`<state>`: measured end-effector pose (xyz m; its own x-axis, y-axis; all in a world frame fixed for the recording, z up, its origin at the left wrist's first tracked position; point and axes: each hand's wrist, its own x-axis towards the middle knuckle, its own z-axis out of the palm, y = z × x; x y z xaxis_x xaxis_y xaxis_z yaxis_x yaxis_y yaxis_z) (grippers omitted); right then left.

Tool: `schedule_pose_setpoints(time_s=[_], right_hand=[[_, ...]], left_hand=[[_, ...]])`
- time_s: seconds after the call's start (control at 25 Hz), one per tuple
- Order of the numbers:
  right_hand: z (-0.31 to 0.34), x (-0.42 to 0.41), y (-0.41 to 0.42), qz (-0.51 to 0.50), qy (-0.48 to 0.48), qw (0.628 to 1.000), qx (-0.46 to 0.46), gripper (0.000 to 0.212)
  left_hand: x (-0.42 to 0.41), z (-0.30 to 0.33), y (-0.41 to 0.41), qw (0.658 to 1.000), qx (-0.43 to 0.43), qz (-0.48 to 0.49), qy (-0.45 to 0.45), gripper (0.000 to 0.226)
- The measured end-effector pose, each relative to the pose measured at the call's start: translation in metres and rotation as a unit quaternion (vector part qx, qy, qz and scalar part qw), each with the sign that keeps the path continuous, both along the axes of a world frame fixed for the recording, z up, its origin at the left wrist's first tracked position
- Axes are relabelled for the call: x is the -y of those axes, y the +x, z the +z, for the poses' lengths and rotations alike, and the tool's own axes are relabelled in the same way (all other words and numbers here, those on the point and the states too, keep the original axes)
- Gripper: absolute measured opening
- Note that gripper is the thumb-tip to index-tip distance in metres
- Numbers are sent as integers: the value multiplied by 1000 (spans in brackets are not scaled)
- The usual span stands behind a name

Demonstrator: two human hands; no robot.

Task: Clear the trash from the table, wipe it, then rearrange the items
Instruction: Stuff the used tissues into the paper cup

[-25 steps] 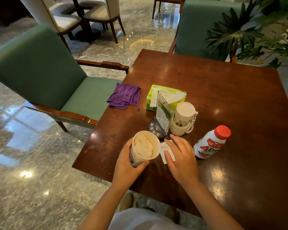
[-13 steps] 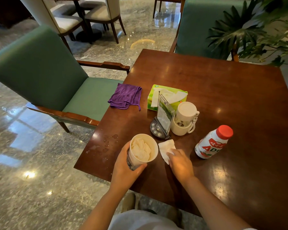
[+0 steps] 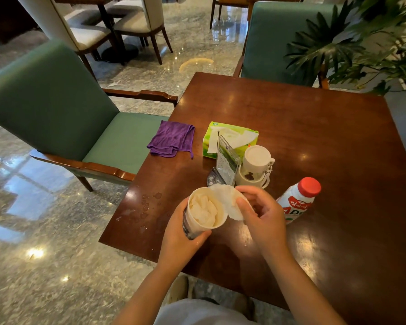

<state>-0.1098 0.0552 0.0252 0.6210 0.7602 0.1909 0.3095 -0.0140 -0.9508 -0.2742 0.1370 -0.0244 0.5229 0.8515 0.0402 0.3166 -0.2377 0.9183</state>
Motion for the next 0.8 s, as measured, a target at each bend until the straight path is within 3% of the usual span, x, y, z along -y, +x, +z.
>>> schedule_pose_setpoints(time_s=[0.16,0.24,0.36,0.52,0.8], right_hand=[[12,-12,-18,-28,-46,973,223,14],[8,-12,-22,-15,-51,957,286,11],[-2,-1,-24,91,-34,948,304,24],[-7,11,-17,186,-104,917,336,48],[-2,18,-7,240,-195,882,355,49]], left_hand=[[1,6,10,999,14,-15,28,82],[1,8,12,999,16,-19,26,80],[0,10,15,999,14,-22,19,77],[1,8,15,999,9,-37,25,75],[10,3,21,998,-1,-64,6,76]])
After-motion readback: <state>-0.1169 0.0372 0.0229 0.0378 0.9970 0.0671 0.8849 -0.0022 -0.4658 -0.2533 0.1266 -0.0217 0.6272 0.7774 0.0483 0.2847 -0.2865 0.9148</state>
